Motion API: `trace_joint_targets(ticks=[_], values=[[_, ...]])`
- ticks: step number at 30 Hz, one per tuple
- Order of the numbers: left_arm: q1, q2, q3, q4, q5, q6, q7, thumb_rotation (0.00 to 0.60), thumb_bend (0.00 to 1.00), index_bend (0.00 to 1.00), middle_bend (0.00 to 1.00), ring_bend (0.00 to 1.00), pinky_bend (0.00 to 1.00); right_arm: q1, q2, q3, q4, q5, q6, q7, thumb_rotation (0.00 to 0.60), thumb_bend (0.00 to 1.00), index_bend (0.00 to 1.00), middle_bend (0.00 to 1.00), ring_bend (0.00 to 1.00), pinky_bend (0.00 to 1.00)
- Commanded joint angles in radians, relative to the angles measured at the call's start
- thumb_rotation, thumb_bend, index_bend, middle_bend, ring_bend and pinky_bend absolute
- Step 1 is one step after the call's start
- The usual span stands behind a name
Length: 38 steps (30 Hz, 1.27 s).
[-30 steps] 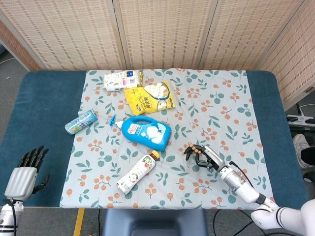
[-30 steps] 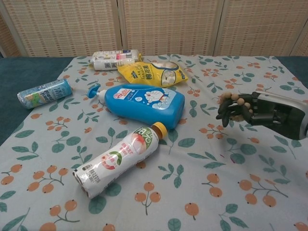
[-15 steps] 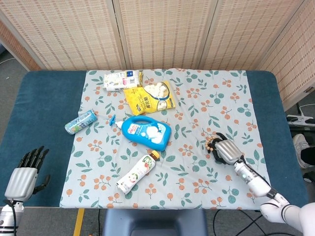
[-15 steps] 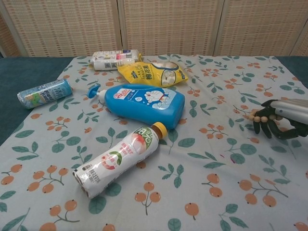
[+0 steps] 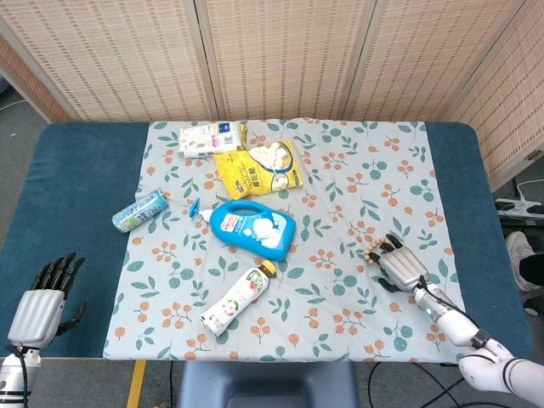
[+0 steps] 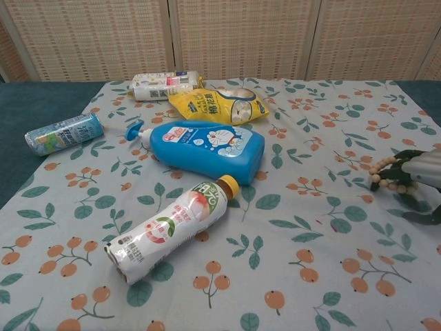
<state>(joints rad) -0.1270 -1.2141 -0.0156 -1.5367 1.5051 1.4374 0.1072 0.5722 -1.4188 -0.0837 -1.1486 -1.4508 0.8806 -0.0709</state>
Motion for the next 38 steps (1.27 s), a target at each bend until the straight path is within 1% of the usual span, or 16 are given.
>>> trace_joint_targets(ticks=[1, 4, 6, 11, 14, 18, 20, 22, 24, 25, 29, 32, 34, 38], values=[[-0.001, 0.000, 0.000, -0.001, 0.001, -0.001, 0.001, 0.600, 0.44, 0.00, 0.00, 0.00, 0.12, -0.008, 0.056, 0.014, -0.079, 0.032, -0.004, -0.076, 0.505, 0.27, 0.00, 0.13, 0.00, 0.00], [0.000, 0.000, 0.000, -0.002, 0.001, 0.001, 0.001, 0.600, 0.44, 0.00, 0.00, 0.00, 0.12, -0.023, 0.074, 0.024, -0.112, 0.027, 0.044, -0.117, 0.505, 0.27, 0.00, 0.12, 0.00, 0.00], [0.000, 0.000, 0.000, -0.001, 0.001, 0.001, 0.001, 0.600, 0.44, 0.00, 0.00, 0.00, 0.12, -0.028, 0.095, 0.028, -0.147, 0.033, 0.050, -0.122, 0.505, 0.27, 0.00, 0.12, 0.00, 0.00], [0.000, -0.001, 0.000, -0.002, -0.001, -0.002, 0.004, 0.600, 0.44, 0.00, 0.00, 0.00, 0.12, 0.000, 0.167, 0.027, -0.257, 0.065, -0.052, -0.065, 0.494, 0.27, 0.01, 0.12, 0.00, 0.00], [0.001, -0.001, 0.002, -0.003, 0.004, 0.002, 0.004, 0.600, 0.44, 0.00, 0.00, 0.00, 0.12, 0.016, 0.179, 0.025, -0.262, 0.082, -0.103, -0.055, 0.497, 0.27, 0.02, 0.12, 0.00, 0.00], [0.003, 0.001, 0.002, -0.005, 0.006, 0.008, 0.003, 0.600, 0.44, 0.00, 0.00, 0.00, 0.12, 0.010, 0.176, 0.036, -0.254, 0.096, -0.101, -0.028, 0.497, 0.27, 0.00, 0.12, 0.00, 0.00], [0.004, 0.001, 0.001, -0.005, 0.006, 0.011, 0.002, 0.600, 0.44, 0.00, 0.00, 0.00, 0.12, -0.011, 0.177, 0.043, -0.260, 0.075, -0.044, -0.012, 0.498, 0.27, 0.00, 0.12, 0.00, 0.00], [0.005, 0.002, 0.000, -0.005, 0.008, 0.014, 0.002, 0.600, 0.44, 0.00, 0.00, 0.00, 0.12, -0.041, 0.183, 0.045, -0.277, 0.042, 0.036, -0.004, 0.496, 0.27, 0.00, 0.12, 0.00, 0.00], [0.005, 0.000, 0.000, -0.004, 0.010, 0.017, 0.004, 0.600, 0.44, 0.00, 0.00, 0.00, 0.12, -0.094, 0.190, 0.041, -0.303, -0.014, 0.171, -0.014, 0.495, 0.27, 0.00, 0.12, 0.00, 0.00], [0.005, 0.000, 0.000, -0.003, 0.013, 0.019, 0.005, 0.600, 0.44, 0.00, 0.00, 0.00, 0.12, -0.141, 0.193, 0.036, -0.321, -0.049, 0.277, -0.048, 0.494, 0.27, 0.00, 0.12, 0.00, 0.00], [0.005, -0.012, -0.004, 0.012, 0.021, 0.030, 0.008, 0.600, 0.44, 0.00, 0.00, 0.00, 0.13, -0.290, 0.155, 0.023, -0.345, -0.113, 0.560, -0.170, 0.494, 0.27, 0.00, 0.09, 0.00, 0.00], [0.006, -0.021, -0.006, 0.026, 0.027, 0.039, 0.003, 0.600, 0.44, 0.00, 0.00, 0.00, 0.13, -0.364, 0.111, 0.009, -0.320, -0.160, 0.684, -0.187, 0.491, 0.27, 0.00, 0.04, 0.00, 0.00], [0.005, -0.024, -0.007, 0.031, 0.030, 0.042, -0.001, 0.600, 0.44, 0.00, 0.00, 0.00, 0.13, -0.376, 0.105, -0.004, -0.313, -0.188, 0.698, -0.194, 0.494, 0.27, 0.00, 0.02, 0.00, 0.00], [0.005, -0.026, -0.006, 0.036, 0.035, 0.044, -0.009, 0.600, 0.44, 0.00, 0.00, 0.00, 0.13, -0.391, 0.102, 0.008, -0.319, -0.201, 0.720, -0.189, 0.496, 0.27, 0.00, 0.00, 0.00, 0.00]])
